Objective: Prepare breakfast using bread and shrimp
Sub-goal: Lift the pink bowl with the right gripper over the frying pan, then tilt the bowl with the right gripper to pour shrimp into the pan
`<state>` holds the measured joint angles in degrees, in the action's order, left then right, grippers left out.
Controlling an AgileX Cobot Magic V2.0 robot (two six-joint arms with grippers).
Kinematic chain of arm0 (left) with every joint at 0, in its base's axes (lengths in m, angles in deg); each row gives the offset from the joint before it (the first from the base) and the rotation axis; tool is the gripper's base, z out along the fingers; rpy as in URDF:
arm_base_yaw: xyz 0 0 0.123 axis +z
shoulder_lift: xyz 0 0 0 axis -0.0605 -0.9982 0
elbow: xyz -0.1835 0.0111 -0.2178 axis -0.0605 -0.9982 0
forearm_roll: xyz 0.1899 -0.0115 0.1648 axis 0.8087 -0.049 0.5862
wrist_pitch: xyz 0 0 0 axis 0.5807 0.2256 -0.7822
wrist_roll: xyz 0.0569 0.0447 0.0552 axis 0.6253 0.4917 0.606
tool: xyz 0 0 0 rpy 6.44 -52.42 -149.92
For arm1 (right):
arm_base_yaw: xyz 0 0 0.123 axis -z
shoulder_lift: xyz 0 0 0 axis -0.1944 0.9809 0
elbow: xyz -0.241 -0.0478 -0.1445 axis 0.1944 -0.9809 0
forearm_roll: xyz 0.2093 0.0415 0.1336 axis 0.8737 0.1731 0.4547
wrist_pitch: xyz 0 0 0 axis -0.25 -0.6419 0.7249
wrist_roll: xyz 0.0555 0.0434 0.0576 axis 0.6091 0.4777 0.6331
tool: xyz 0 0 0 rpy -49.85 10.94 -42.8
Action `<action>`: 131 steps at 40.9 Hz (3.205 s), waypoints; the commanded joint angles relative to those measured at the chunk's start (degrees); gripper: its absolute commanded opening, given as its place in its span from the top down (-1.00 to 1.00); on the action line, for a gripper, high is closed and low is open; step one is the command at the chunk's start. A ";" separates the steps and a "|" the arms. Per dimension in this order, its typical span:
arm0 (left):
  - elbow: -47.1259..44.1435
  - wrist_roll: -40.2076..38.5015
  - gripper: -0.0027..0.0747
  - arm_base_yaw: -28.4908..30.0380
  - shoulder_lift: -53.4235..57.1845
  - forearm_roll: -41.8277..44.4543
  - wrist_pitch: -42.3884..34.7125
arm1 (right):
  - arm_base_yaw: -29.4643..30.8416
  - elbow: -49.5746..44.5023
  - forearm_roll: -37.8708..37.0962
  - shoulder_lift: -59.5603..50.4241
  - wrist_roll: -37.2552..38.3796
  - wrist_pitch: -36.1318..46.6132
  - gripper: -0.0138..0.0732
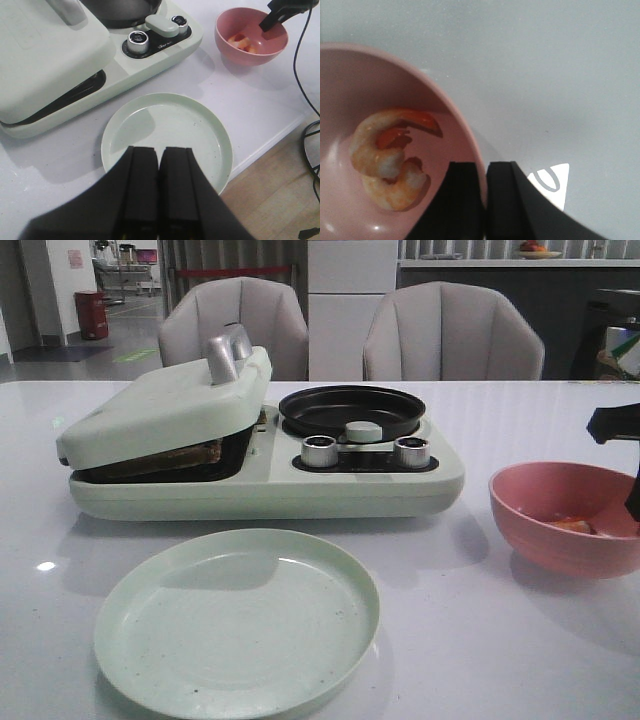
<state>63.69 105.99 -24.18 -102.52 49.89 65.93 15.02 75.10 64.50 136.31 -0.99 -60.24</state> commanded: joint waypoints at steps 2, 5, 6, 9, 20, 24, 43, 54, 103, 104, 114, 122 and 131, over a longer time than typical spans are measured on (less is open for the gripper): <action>1.61 -0.37 0.67 0.16 0.12 -0.95 -3.83 | 0.11 3.06 -0.41 -2.93 -2.33 -0.85 0.66; 1.61 -0.37 0.67 0.16 0.12 -0.95 -3.83 | -0.31 5.13 -0.41 -4.19 -2.90 -2.22 0.66; 1.61 -0.37 0.67 0.16 0.12 -0.95 -3.72 | -0.48 5.93 -0.41 -4.73 -2.90 -2.37 0.66; 1.61 -0.37 0.67 0.16 0.12 -0.95 -3.45 | -1.56 8.70 -0.41 -6.46 -2.90 -2.29 0.66; 1.61 -0.37 0.67 0.16 0.12 -0.95 -0.87 | -10.50 25.43 -7.28 -6.93 -1.55 -0.84 0.64; 1.61 -0.37 0.67 0.16 0.12 -1.24 0.06 | -14.85 32.02 -17.50 -4.38 4.31 -0.66 0.64; 1.61 -0.37 0.67 0.16 0.12 -1.58 2.54 | -34.88 45.04 -85.88 11.89 40.26 -11.37 0.64; 1.61 -0.37 0.67 0.16 0.12 -1.58 2.54 | -40.66 45.04 -106.36 17.03 47.37 -19.00 0.64; 1.61 -0.37 0.67 0.16 0.12 -1.58 4.22 | -43.34 52.27 -113.85 17.16 35.20 -26.12 0.64; 1.61 -0.37 0.67 0.16 0.12 -1.58 4.37 | -43.34 52.27 -113.85 17.16 35.20 -26.19 0.64; 1.61 -0.37 0.67 0.16 0.12 -1.58 5.20 | -43.34 52.27 -113.85 17.16 35.20 -26.26 0.64; 1.61 -0.37 0.67 0.16 0.12 -1.58 5.08 | -43.35 52.20 -112.20 17.23 37.53 -26.30 0.64; 1.61 -0.37 0.67 0.16 0.12 -1.58 4.57 | -43.35 50.69 -110.96 19.85 37.24 -24.93 0.64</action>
<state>63.69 105.99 -24.18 -102.52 49.88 73.84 -28.42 124.45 -41.84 158.48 35.92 -84.05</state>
